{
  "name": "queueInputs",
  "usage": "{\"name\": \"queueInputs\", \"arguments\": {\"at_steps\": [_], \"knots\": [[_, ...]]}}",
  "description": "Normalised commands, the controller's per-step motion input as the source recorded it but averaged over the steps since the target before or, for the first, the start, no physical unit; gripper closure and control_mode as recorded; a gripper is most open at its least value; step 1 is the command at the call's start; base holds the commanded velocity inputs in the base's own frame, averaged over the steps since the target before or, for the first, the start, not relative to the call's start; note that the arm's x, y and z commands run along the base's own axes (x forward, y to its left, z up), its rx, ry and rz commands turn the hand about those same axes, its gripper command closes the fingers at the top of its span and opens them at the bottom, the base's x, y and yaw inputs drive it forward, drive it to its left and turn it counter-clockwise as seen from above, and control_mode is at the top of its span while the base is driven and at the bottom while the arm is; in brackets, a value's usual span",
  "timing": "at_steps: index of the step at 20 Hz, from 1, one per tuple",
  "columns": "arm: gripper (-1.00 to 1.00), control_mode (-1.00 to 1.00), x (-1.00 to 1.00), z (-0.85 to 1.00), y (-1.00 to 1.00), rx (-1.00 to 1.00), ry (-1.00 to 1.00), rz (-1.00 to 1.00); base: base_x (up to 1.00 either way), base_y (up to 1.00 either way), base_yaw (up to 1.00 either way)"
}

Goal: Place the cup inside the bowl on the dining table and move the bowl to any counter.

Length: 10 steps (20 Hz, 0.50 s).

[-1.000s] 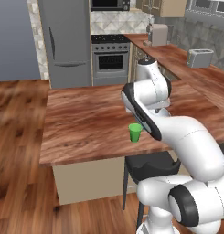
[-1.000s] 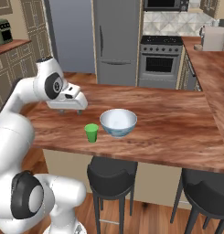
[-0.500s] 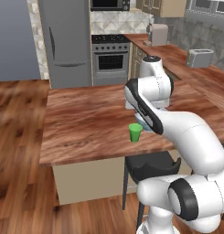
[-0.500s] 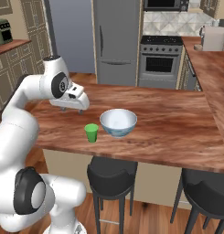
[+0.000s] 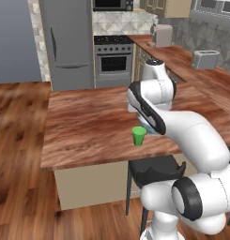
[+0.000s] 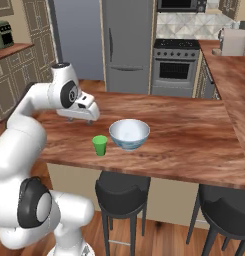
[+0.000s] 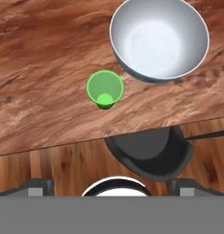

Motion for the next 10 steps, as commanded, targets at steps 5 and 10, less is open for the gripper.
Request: {"name": "queueInputs", "arguments": {"at_steps": [5, 10], "knots": [[-1.0, -1.0, 0.31, -0.1, 0.0, 0.0, 0.0, 0.04, 0.0, 0.0, 0.0], [-1.0, -1.0, 0.38, -0.07, 0.0, 0.0, 0.0, 0.04, 0.0, 0.0, 0.0]]}}
